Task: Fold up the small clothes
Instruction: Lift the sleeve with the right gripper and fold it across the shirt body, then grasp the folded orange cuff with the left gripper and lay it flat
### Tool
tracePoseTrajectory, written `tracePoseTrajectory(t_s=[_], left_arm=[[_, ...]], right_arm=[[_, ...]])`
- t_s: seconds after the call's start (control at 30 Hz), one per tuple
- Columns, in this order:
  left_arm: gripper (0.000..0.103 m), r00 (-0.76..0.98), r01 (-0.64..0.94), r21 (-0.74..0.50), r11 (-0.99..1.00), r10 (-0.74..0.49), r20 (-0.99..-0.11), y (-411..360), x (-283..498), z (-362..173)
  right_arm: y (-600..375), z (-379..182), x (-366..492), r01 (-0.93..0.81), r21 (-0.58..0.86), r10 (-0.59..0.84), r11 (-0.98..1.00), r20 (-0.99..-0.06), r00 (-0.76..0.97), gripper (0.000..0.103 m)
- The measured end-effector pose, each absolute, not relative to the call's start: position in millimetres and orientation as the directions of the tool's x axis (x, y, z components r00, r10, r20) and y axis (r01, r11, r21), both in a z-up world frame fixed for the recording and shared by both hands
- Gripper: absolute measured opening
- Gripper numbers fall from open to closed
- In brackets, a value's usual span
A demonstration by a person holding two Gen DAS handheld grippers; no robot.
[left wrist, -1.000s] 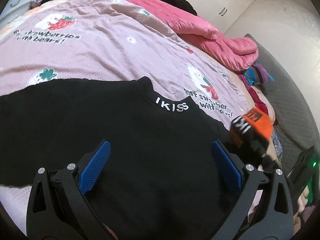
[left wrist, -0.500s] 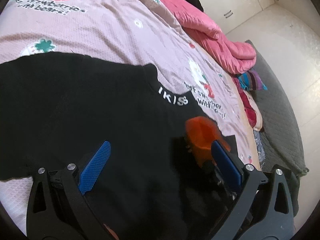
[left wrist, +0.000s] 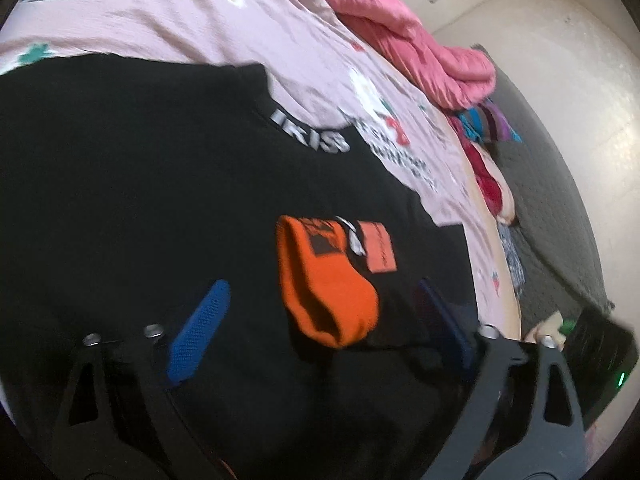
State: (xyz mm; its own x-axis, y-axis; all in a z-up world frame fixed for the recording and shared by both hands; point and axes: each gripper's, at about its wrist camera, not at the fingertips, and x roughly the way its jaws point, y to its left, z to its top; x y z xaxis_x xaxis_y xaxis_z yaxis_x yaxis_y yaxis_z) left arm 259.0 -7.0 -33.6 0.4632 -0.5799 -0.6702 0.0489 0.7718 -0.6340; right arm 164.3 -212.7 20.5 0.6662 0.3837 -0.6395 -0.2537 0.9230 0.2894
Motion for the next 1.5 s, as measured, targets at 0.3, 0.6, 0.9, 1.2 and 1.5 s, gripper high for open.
tracePoseTrajectory(t_s=[0.3, 0.6, 0.9, 1.2, 1.5], left_arm=[[0.036, 0.452, 0.052, -0.651, 0.757, -0.599, -0.661, -31, 267, -51], [0.011, 0.527, 0.11, -0.642, 0.759, -0.592, -0.61, -26, 253, -31], [0.006, 0.657, 0.187, -0.63, 0.754, -0.573, -0.49, 2, 229, 32], [0.006, 0.713, 0.133, -0.614, 0.778, -0.506, -0.486, 36, 223, 47], [0.006, 0.683, 0.075, -0.581, 0.811, -0.466, -0.562, 42, 229, 28]], right_arm=[[-299, 30, 174, -0.004, 0.344, 0.23, 0.939, -0.622, 0.749, 0.071], [-329, 21, 177, 0.088, 0.395, 0.204, 0.915, -0.639, 0.741, 0.071], [-334, 20, 173, 0.098, 0.427, 0.225, 0.899, -0.641, 0.734, 0.071], [-316, 17, 177, 0.044, 0.419, 0.268, 0.907, -0.655, 0.707, 0.071], [-298, 13, 181, 0.009, 0.376, 0.268, 0.926, -0.676, 0.686, 0.071]])
